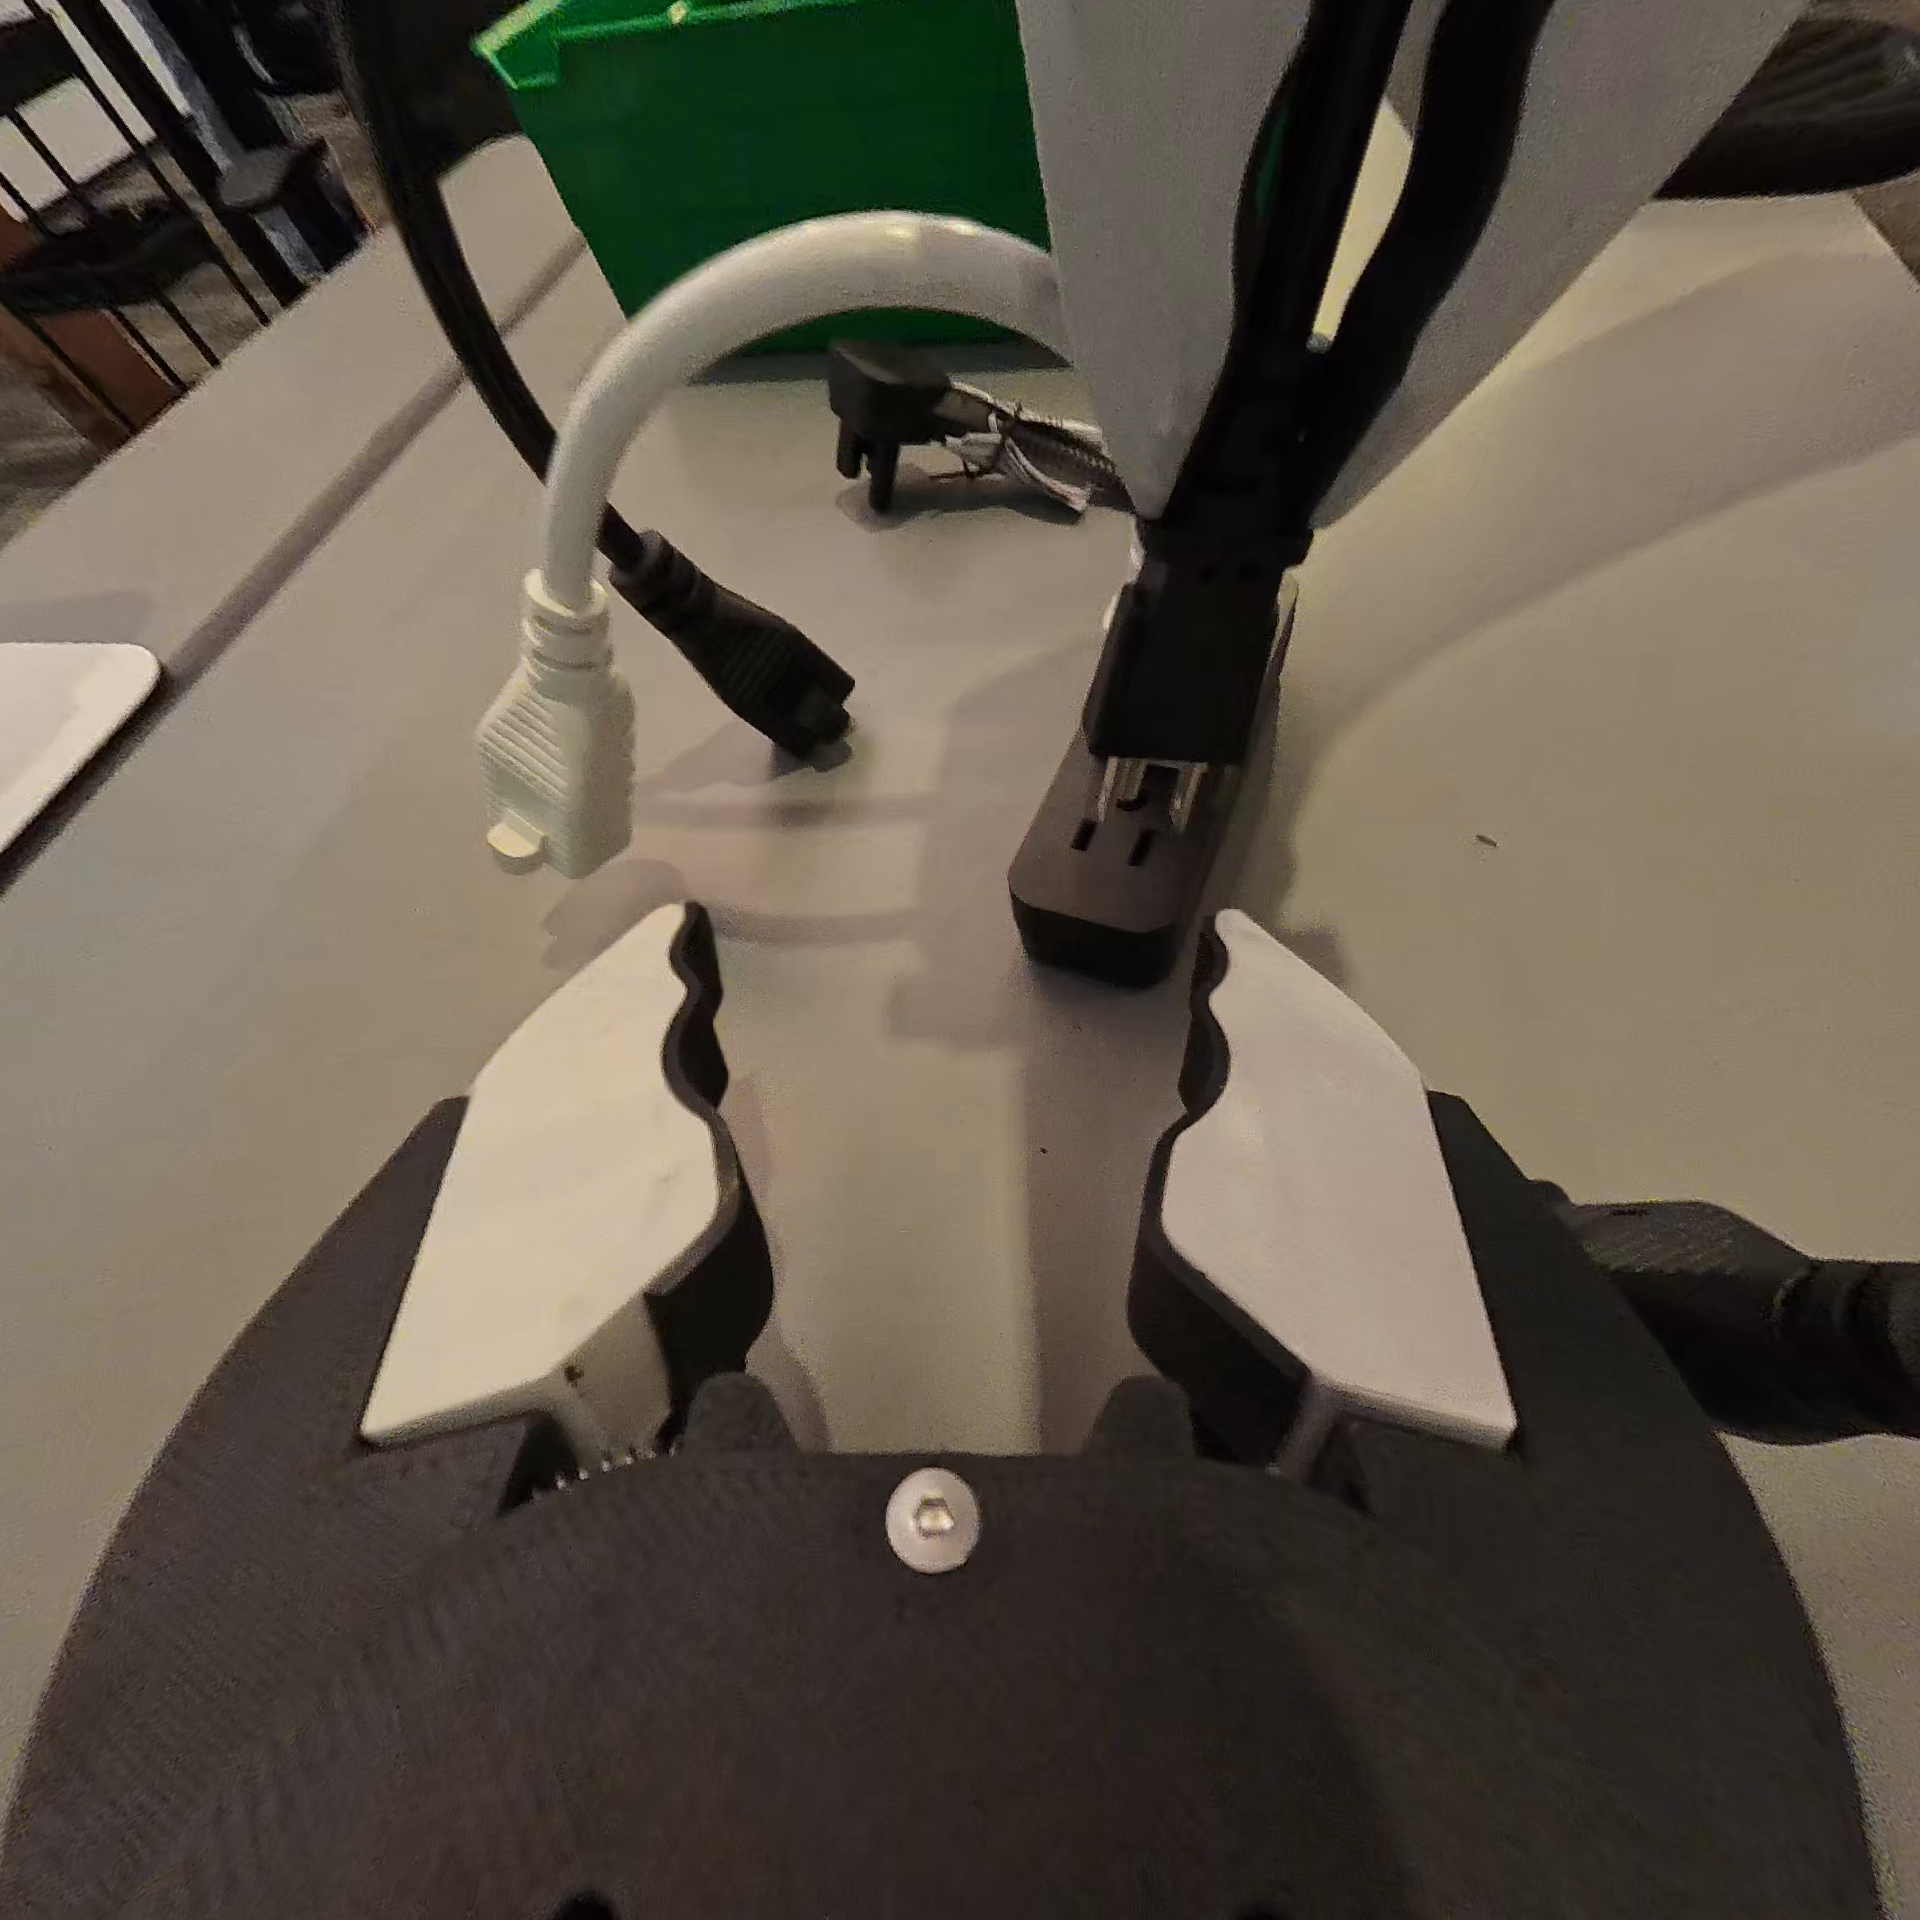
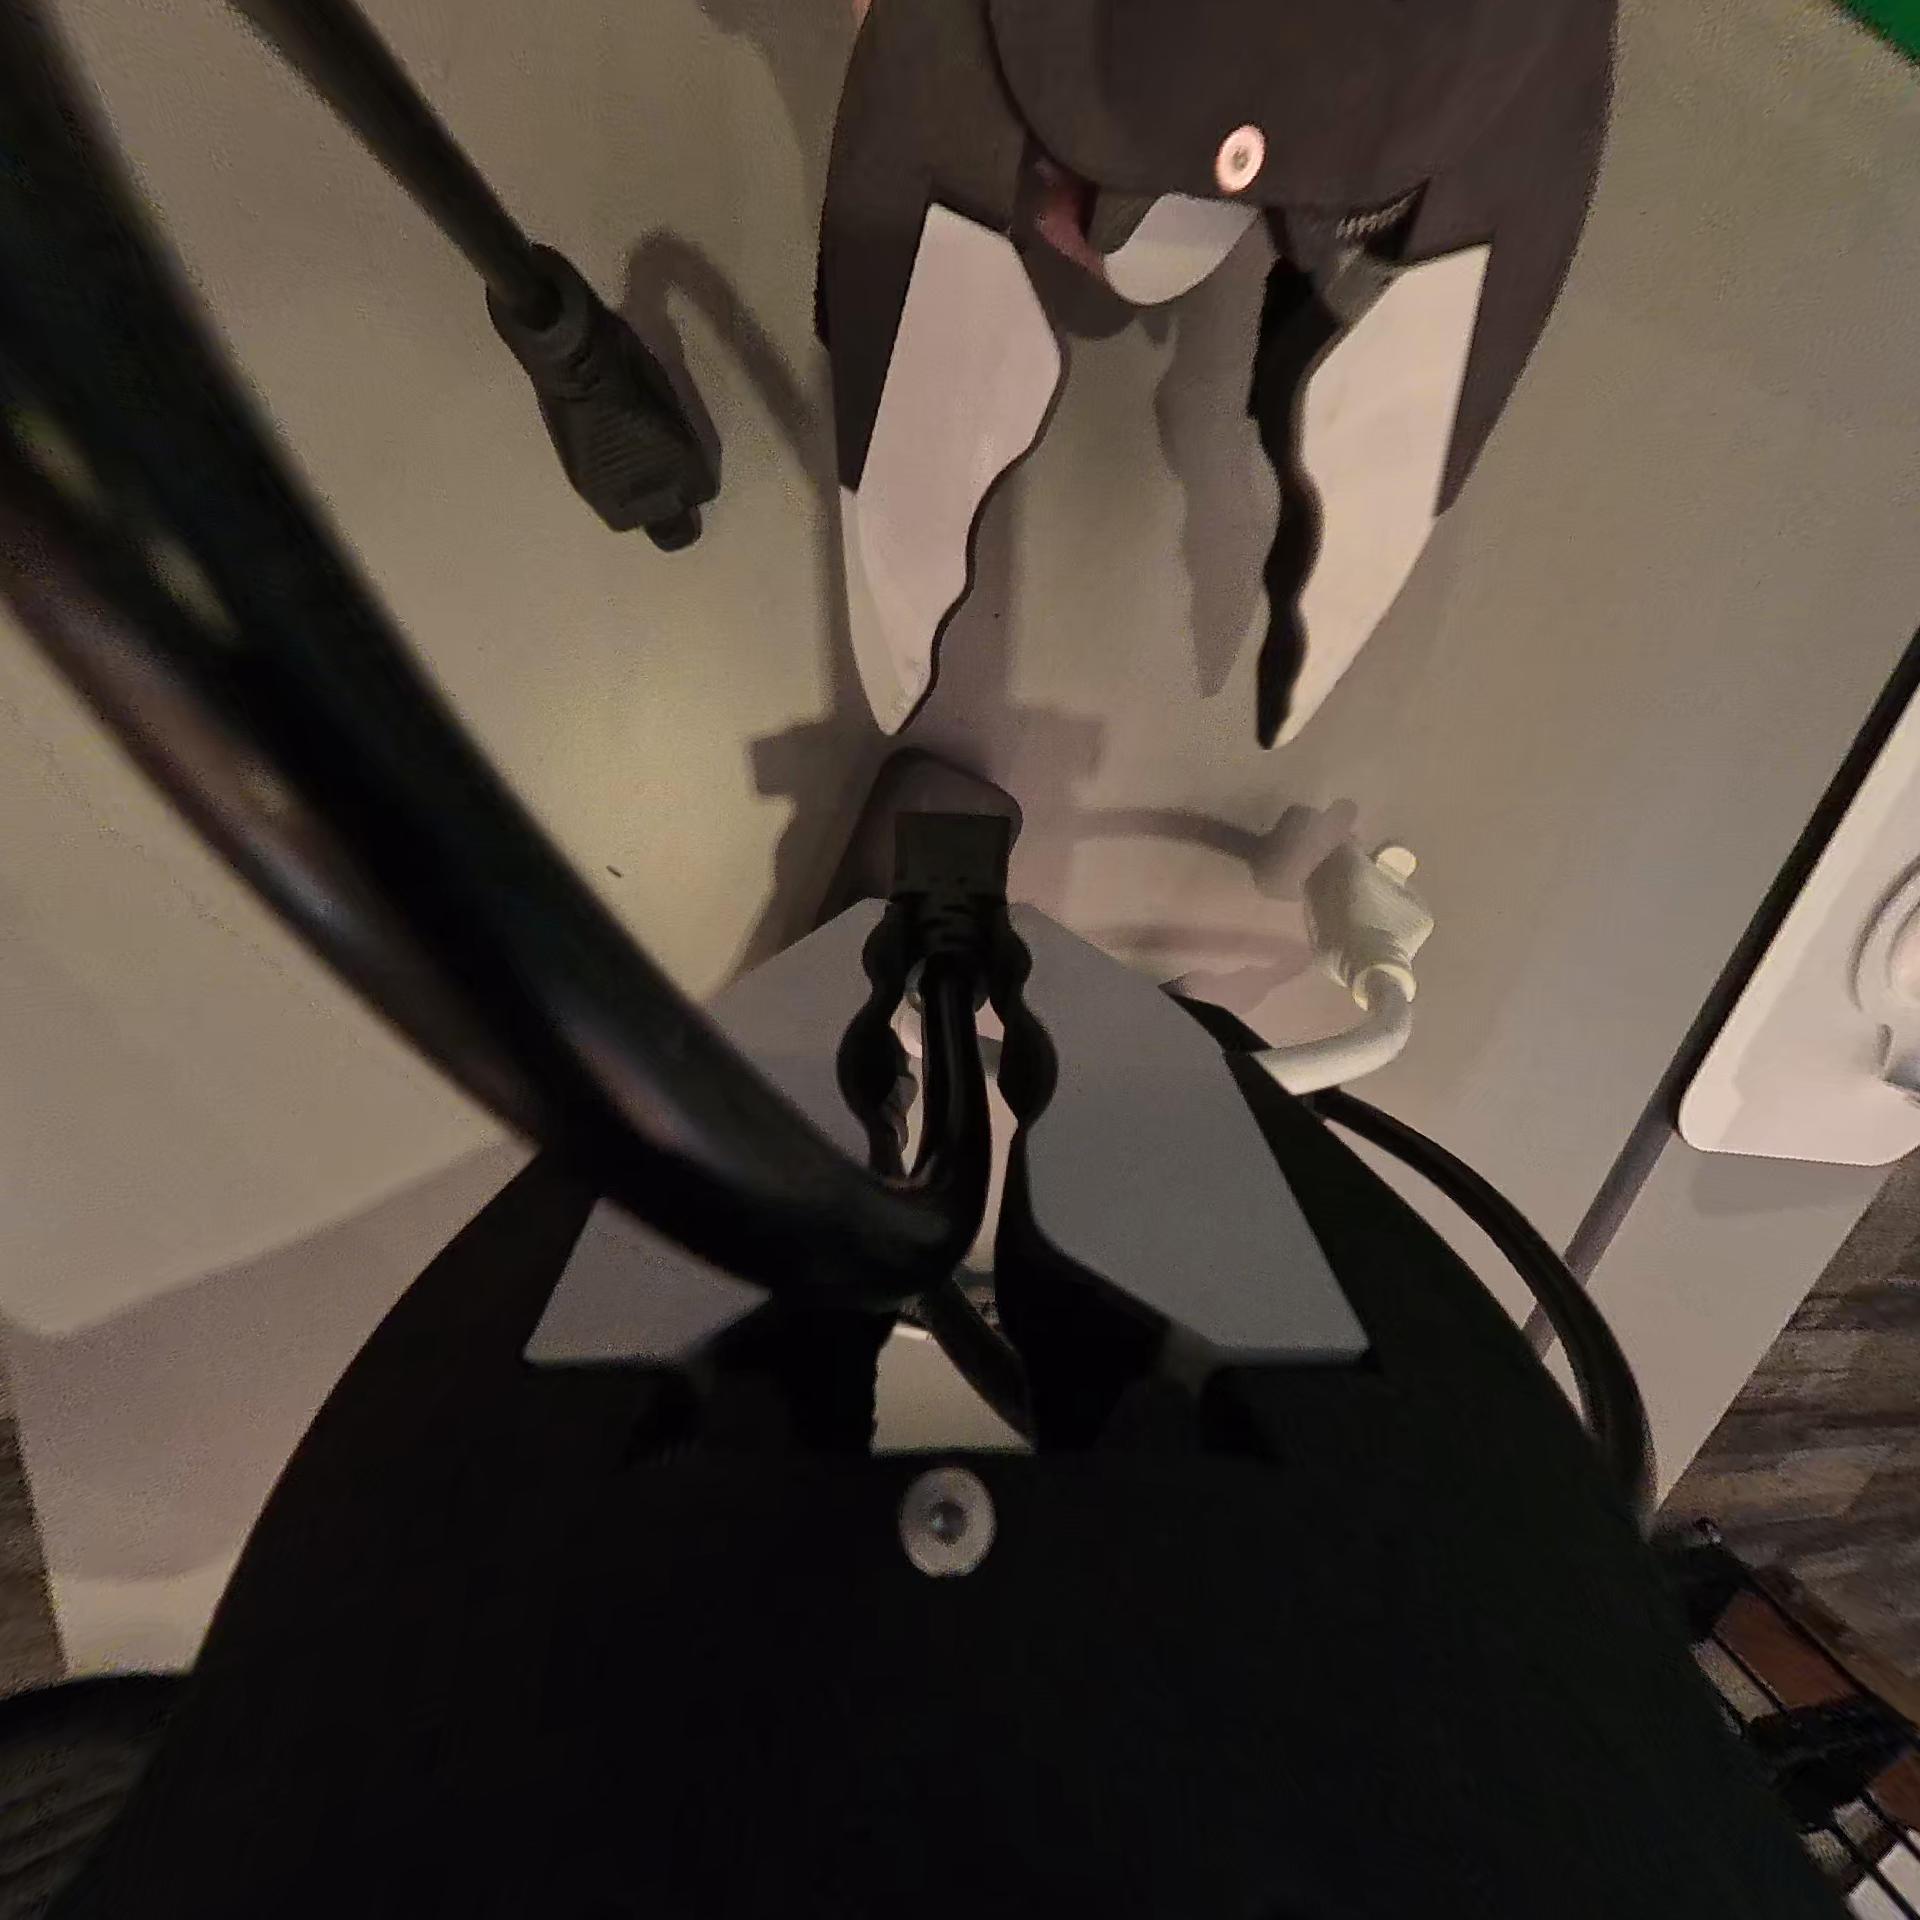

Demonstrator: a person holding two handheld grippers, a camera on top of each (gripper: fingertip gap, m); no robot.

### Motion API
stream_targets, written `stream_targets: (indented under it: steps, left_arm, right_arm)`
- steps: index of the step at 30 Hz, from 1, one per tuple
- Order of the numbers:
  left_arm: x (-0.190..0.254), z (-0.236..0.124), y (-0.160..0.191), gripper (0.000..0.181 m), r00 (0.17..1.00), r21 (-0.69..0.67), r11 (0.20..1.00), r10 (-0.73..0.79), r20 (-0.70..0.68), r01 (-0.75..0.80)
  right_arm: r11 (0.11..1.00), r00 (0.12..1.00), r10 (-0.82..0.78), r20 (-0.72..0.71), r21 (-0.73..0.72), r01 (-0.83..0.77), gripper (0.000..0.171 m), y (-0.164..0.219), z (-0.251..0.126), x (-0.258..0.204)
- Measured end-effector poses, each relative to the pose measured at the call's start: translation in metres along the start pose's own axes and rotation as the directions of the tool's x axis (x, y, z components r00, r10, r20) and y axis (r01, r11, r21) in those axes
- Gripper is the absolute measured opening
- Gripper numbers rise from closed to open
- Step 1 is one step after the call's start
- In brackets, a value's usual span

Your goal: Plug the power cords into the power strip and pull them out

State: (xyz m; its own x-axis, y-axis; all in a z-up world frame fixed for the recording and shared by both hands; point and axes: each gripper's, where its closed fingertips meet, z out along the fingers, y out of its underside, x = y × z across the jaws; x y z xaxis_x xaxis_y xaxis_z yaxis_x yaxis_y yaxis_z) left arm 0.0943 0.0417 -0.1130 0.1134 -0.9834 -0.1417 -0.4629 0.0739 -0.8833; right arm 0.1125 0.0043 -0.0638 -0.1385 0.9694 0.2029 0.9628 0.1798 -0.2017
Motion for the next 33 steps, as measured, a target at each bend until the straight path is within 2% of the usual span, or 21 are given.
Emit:
stream_targets:
  steps: [5,10,14,17,21,25,29,33]
  left_arm:
    - [-0.008,-0.006,-0.003,0.088,0.998,0.02,1.0,0.023,0.057,-0.024]
    - [-0.014,-0.006,-0.001,0.082,0.996,0.016,0.999,-0.043,0.074,0.042]
    - [-0.034,-0.02,-0.009,0.073,0.969,0.069,0.985,-0.167,0.182,0.156]
    - [-0.044,-0.045,-0.033,0.068,0.929,0.224,0.932,-0.326,0.178,0.284]
    - [-0.039,-0.087,-0.062,0.067,0.887,0.416,0.81,-0.461,0.019,0.412]
    - [-0.007,-0.12,-0.074,0.072,0.888,0.483,0.754,-0.442,-0.13,0.446]
    - [0.031,-0.127,-0.06,0.078,0.921,0.421,0.819,-0.363,-0.145,0.389]
    - [0.05,-0.098,-0.027,0.069,0.935,0.238,0.905,-0.348,-0.063,0.352]
  right_arm:
    - [0.996,0.998,0.035,0.061,-0.086,-0.03,0.016,0.002,0.002,-0.003]
    - [0.992,0.992,0.055,0.114,-0.119,-0.042,0.017,0.004,0.007,-0.003]
    - [0.994,0.991,0.024,0.131,-0.11,-0.01,0.017,0.006,0.01,-0.005]
    - [0.996,0.992,0.015,0.123,-0.085,-0.004,0.017,0.009,0.01,-0.006]
    - [0.998,0.994,0.037,0.099,-0.053,-0.032,0.017,0.01,0.01,-0.002]
    - [0.997,0.993,0.058,0.105,-0.057,-0.052,0.017,0.009,0.012,0.0]
    - [0.994,0.991,0.079,0.107,-0.081,-0.07,0.017,0.01,0.012,0.001]
    - [0.99,0.99,0.104,0.1,-0.108,-0.093,0.017,0.012,0.013,0.004]
